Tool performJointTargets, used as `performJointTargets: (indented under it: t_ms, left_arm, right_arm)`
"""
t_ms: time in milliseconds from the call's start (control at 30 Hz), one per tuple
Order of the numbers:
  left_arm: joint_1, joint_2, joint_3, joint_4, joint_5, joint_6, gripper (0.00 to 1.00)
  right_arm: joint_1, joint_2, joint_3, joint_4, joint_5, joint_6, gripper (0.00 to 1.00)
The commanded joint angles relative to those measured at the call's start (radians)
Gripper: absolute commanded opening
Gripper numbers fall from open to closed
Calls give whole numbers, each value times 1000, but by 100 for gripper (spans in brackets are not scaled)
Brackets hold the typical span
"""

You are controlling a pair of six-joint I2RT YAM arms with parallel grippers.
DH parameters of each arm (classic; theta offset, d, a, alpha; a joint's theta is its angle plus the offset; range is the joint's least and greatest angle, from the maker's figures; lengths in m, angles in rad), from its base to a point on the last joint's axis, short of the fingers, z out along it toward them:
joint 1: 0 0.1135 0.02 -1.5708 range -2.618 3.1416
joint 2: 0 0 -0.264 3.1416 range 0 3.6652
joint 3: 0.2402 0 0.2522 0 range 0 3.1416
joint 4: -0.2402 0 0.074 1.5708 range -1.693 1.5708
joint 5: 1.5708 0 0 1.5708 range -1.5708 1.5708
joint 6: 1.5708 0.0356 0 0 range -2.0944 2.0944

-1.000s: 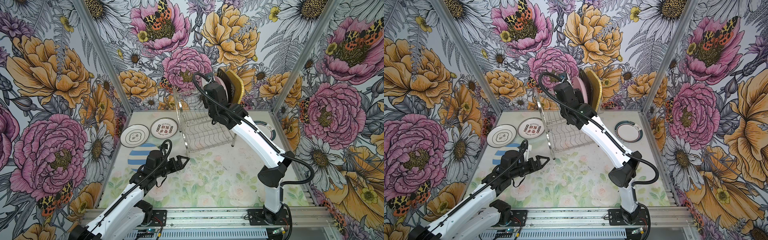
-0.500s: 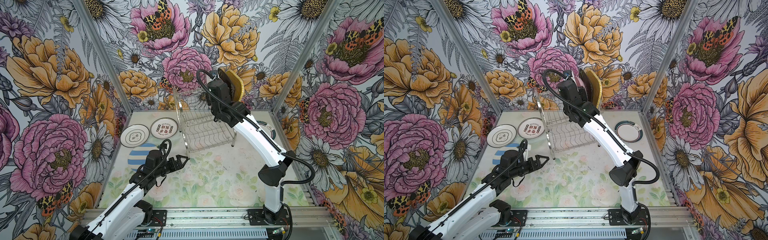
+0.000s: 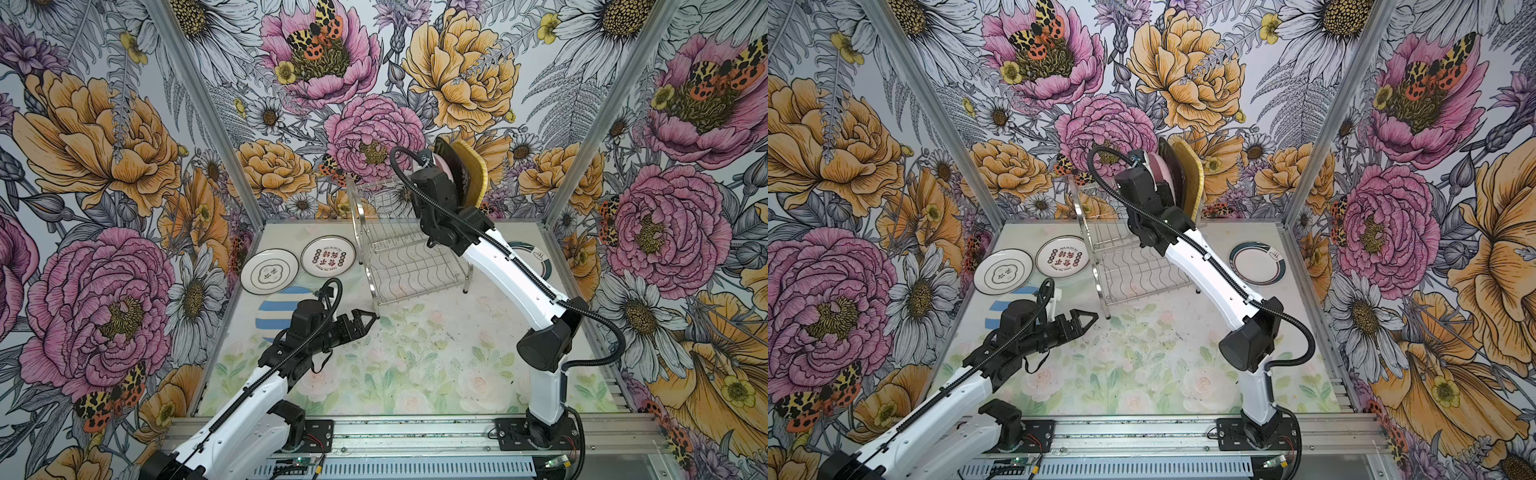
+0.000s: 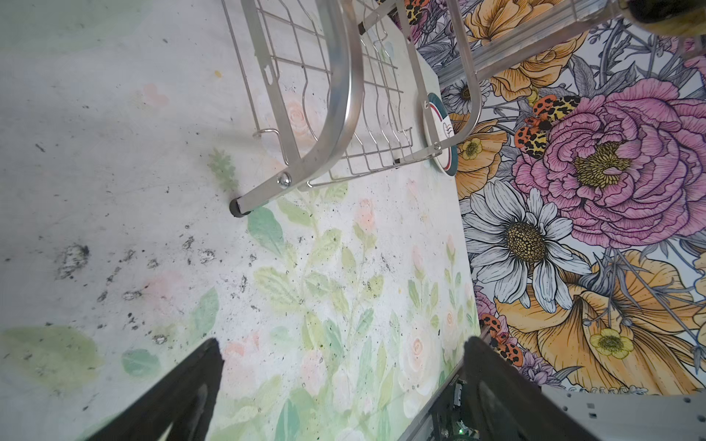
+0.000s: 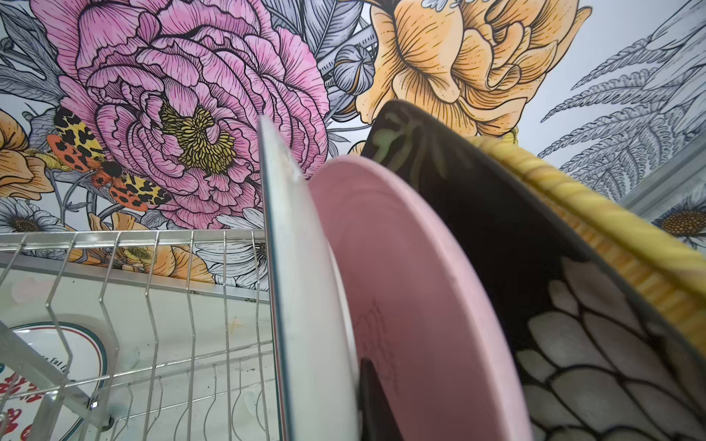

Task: Load plates into a dish rack
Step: Place the plate on the dish rack.

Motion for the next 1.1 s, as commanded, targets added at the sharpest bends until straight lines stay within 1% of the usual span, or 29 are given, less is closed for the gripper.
performJointTargets:
  t_ms: [0,100,167,300,367,567,700,1067]
  left_arm:
    - [8,-2,-12,20,15,20,99]
    - [8,0,-10,21,16,19,99]
    - [8,0,-8,21,16,19,99]
    - [8,-4,-7,17,14,18,99]
    - [8,-8,-9,15,14,15,99]
    - [7,-17,-7,10,13,12,99]
    - [7,-22,-7,6,10,10,99]
    - [2,-36,-4,-2,6,6,99]
  right_arm:
    - [-7,-36,-8,45,-6,29,0]
    - [-7,-45,-19,45,-8,32,0]
    - [-6,-51,-27,45,-7,31,6]
    - [-8,-62,-40,45,-5,29,13]
    - [-9,-68,-46,45,-5,30,15]
    - [-10,-91,-62,46,-4,29,27]
    - [-10,-106,-74,45,-6,30,32]
    - [-10,-123,-98,45,6,21,32]
